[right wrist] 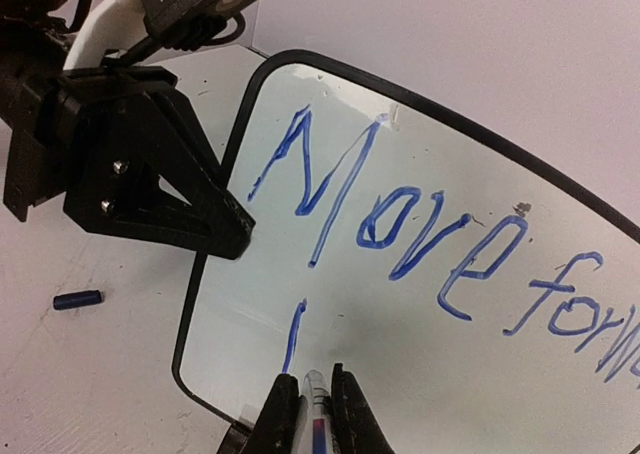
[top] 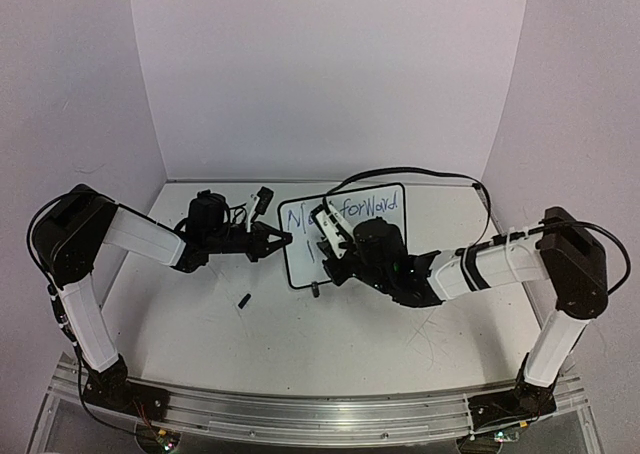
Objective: Write a sentence on the whiteboard
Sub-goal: Write on the whiteboard with the whiteboard marker without the cap.
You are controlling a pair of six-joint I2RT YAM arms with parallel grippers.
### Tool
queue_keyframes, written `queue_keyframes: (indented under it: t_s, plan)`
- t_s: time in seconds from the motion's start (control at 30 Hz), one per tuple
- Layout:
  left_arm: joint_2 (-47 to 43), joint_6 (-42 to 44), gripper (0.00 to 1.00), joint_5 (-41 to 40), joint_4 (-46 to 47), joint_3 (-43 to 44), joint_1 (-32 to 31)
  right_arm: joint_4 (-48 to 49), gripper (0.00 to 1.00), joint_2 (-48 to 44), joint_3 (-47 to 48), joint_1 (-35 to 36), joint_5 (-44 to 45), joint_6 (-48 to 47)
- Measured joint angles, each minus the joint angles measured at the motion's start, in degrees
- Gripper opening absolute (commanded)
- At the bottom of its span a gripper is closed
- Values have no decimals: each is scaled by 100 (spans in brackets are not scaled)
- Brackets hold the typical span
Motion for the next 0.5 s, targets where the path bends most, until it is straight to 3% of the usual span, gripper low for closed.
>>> queue_keyframes:
  t_s: [0.5]
  plan:
    - [0, 9, 0, 4, 2, 0, -2, 48, 0, 467, 303, -32, -129, 92]
